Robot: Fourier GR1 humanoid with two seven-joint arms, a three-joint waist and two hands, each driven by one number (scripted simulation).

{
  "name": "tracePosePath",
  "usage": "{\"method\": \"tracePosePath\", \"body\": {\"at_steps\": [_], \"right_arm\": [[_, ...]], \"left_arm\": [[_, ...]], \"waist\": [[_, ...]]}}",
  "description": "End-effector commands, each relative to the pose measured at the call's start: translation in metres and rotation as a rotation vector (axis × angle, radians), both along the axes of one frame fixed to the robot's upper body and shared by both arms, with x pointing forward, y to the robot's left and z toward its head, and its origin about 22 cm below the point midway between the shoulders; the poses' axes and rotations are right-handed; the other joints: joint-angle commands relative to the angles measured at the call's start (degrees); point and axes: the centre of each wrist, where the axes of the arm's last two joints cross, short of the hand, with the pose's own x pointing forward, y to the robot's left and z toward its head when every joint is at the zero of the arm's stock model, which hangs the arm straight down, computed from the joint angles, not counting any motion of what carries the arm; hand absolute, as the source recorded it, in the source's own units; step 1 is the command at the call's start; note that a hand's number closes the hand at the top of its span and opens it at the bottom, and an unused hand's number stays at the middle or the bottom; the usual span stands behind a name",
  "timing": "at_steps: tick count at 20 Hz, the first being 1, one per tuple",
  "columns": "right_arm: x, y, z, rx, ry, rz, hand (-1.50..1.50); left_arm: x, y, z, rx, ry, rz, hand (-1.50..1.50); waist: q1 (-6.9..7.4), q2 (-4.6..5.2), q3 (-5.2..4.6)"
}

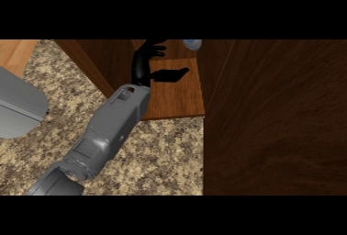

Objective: Pick up the bottled water, place it into the cabinet and close the cabinet

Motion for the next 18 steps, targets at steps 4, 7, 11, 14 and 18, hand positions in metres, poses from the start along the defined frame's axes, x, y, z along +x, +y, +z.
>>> {"method": "tracePosePath", "body": {"at_steps": [4,7,11,14,18], "right_arm": [[0.001,0.017,0.018,0.004,-0.055,0.036,-1.50],[-0.001,0.016,0.021,0.017,-0.064,0.038,-1.50],[-0.003,0.013,0.023,-0.002,-0.048,0.026,-1.50],[0.002,0.016,0.020,-0.004,-0.059,0.019,-1.50],[0.001,0.015,0.022,-0.005,-0.046,0.026,-1.50]], "left_arm": [[0.005,0.011,-0.002,0.023,0.026,0.011,-1.50],[0.009,-0.001,0.012,0.045,-0.031,-0.004,-1.50],[0.007,0.004,0.007,-0.046,-0.102,-0.066,-1.50],[0.011,-0.016,0.029,-0.084,-0.164,-0.113,-1.50],[0.005,-0.009,0.012,-0.110,-0.182,-0.140,-1.50]], "waist": [[0.06,0.16,-0.01],[-0.60,0.24,-0.03],[-0.62,0.29,-0.09],[0.14,-0.07,-0.03],[-0.14,-0.48,0.02]]}}
